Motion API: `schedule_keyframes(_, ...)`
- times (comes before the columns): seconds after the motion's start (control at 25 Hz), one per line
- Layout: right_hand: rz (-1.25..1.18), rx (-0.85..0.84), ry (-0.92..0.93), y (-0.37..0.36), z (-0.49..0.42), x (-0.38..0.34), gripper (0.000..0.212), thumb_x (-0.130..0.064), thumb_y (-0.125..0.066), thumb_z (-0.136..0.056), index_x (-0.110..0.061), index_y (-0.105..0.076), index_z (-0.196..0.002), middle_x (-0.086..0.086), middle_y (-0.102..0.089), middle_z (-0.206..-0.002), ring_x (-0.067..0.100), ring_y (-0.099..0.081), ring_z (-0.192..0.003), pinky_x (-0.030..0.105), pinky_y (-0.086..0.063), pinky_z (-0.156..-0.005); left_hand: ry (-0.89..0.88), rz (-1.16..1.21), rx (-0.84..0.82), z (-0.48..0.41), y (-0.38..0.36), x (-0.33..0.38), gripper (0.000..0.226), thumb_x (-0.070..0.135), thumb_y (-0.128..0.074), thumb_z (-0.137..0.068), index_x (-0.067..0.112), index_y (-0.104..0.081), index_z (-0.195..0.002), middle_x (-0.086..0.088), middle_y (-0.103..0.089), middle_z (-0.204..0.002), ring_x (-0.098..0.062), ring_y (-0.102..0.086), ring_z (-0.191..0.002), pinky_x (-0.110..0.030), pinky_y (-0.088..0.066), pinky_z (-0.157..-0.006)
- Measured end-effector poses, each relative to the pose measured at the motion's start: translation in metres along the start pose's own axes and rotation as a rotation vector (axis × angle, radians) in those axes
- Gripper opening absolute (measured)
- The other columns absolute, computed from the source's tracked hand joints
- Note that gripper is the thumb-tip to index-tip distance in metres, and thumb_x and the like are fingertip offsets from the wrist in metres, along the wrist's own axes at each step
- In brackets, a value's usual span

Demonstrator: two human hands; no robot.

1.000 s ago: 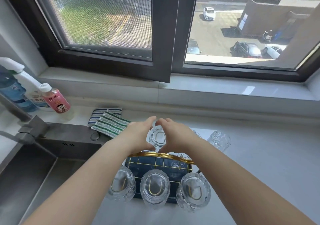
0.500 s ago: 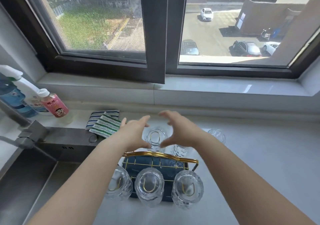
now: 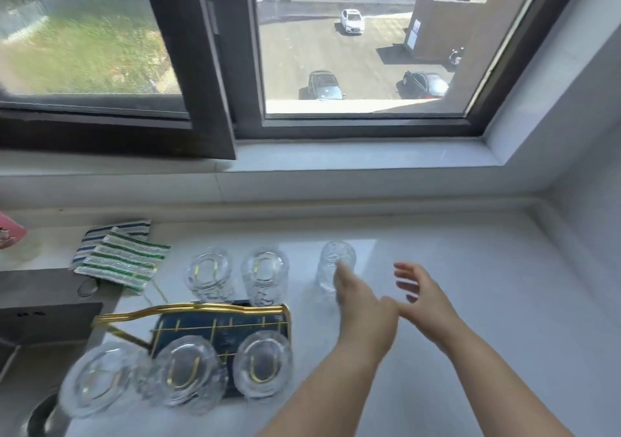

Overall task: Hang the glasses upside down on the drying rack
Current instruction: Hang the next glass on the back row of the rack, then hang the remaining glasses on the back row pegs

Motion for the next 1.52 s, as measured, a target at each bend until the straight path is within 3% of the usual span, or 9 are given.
schedule_keyframes(0.28, 0.219, -0.259, 0.023, -0.010, -0.049, 0.036, 0.079, -0.007, -0.075, -0.071, -0.024, -0.031, -0.134, -0.003, -0.043, -0.135, 0.009, -0.043, -0.118, 0.023, -0.033, -0.094, 0.202, 0.177, 0.437, -0.064, 0.017, -0.074, 0.105, -0.003, -0.073, -0.067, 0.019, -0.006, -0.146, -0.011, -0.017, -0.152, -0.030, -0.029, -0.137, -0.046, -0.033, -0.109)
schedule_keyframes(0.48, 0.207, -0.385, 0.115, -0.057, -0.090, 0.030, 0.079, -0.009, -0.070, -0.076, -0.025, -0.026, -0.139, -0.008, -0.038, -0.143, 0.007, -0.039, -0.126, 0.021, -0.031, -0.100, 0.097, 0.162, 0.384, -0.102, 0.020, -0.075, 0.092, 0.002, -0.076, -0.067, 0.026, -0.025, -0.140, -0.001, -0.038, -0.142, -0.022, -0.039, -0.130, -0.032, -0.037, -0.099)
schedule_keyframes(0.6, 0.112, -0.447, 0.151, -0.081, -0.097, 0.024, 0.071, -0.014, -0.073, -0.072, -0.029, -0.037, -0.132, -0.011, -0.051, -0.134, 0.002, -0.047, -0.122, 0.021, -0.037, -0.099, 0.059, 0.138, 0.429, -0.104, 0.024, -0.071, 0.070, 0.002, -0.076, -0.064, 0.033, -0.041, -0.117, 0.002, -0.055, -0.121, -0.022, -0.054, -0.113, -0.030, -0.046, -0.089)
schedule_keyframes(0.84, -0.085, -0.427, 0.167, -0.058, -0.077, -0.001, 0.062, -0.005, -0.074, -0.071, -0.038, -0.051, -0.117, -0.016, -0.061, -0.120, -0.010, -0.054, -0.109, 0.009, -0.041, -0.089, -0.051, 0.239, 0.443, -0.077, 0.023, -0.036, 0.064, 0.006, -0.079, -0.060, 0.047, -0.046, -0.096, 0.016, -0.060, -0.102, -0.010, -0.059, -0.100, -0.020, -0.046, -0.076)
schedule_keyframes(0.96, -0.214, -0.412, 0.177, -0.031, -0.055, -0.022, 0.067, -0.011, -0.077, -0.068, -0.035, -0.050, -0.125, -0.013, -0.059, -0.128, 0.005, -0.052, -0.121, 0.027, -0.040, -0.102, -0.111, 0.342, 0.376, -0.055, 0.019, -0.004, 0.065, 0.015, -0.081, -0.055, 0.042, -0.049, -0.105, 0.016, -0.060, -0.105, -0.004, -0.059, -0.100, -0.019, -0.048, -0.077)
schedule_keyframes(1.12, -0.518, -0.421, 0.170, -0.012, -0.016, -0.056, 0.079, -0.020, -0.089, -0.052, -0.028, -0.054, -0.123, 0.001, -0.066, -0.122, 0.020, -0.061, -0.113, 0.026, -0.053, -0.084, -0.200, 0.447, 0.301, -0.015, 0.027, 0.037, 0.064, 0.008, -0.084, -0.057, 0.030, -0.051, -0.108, 0.015, -0.061, -0.102, 0.003, -0.063, -0.089, -0.023, -0.054, -0.079)
schedule_keyframes(1.24, -0.774, -0.529, 0.135, -0.027, 0.017, -0.080, 0.091, -0.023, -0.089, -0.052, -0.022, -0.045, -0.132, 0.013, -0.058, -0.131, 0.031, -0.055, -0.120, 0.031, -0.053, -0.087, -0.255, 0.487, 0.240, 0.017, 0.044, 0.058, 0.060, 0.004, -0.084, -0.060, 0.026, -0.051, -0.105, 0.011, -0.060, -0.104, 0.002, -0.064, -0.089, -0.024, -0.055, -0.080)
schedule_keyframes(1.36, -0.856, -0.646, 0.163, -0.056, 0.049, -0.110, 0.095, -0.029, -0.083, -0.063, -0.015, -0.030, -0.141, 0.020, -0.045, -0.142, 0.038, -0.047, -0.127, 0.038, -0.051, -0.092, -0.294, 0.510, 0.194, 0.048, 0.075, 0.066, 0.059, 0.005, -0.084, -0.062, 0.024, -0.049, -0.105, 0.003, -0.059, -0.109, -0.005, -0.063, -0.097, -0.022, -0.054, -0.076)
schedule_keyframes(1.52, -0.787, -0.713, 0.207, -0.100, 0.078, -0.161, 0.087, -0.022, -0.084, -0.062, -0.028, -0.040, -0.136, 0.016, -0.053, -0.136, 0.033, -0.053, -0.122, 0.038, -0.052, -0.092, -0.362, 0.339, 0.187, 0.081, 0.156, 0.059, 0.062, 0.017, -0.085, -0.062, 0.031, -0.046, -0.108, 0.006, -0.059, -0.108, 0.002, -0.058, -0.098, -0.006, -0.048, -0.073)
Point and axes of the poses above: each hand's wrist, its own z-axis away from the middle knuckle, its own y-axis out of the back of the hand, x = y × z, the point moved 10 cm from there along -z, towards the middle knuckle
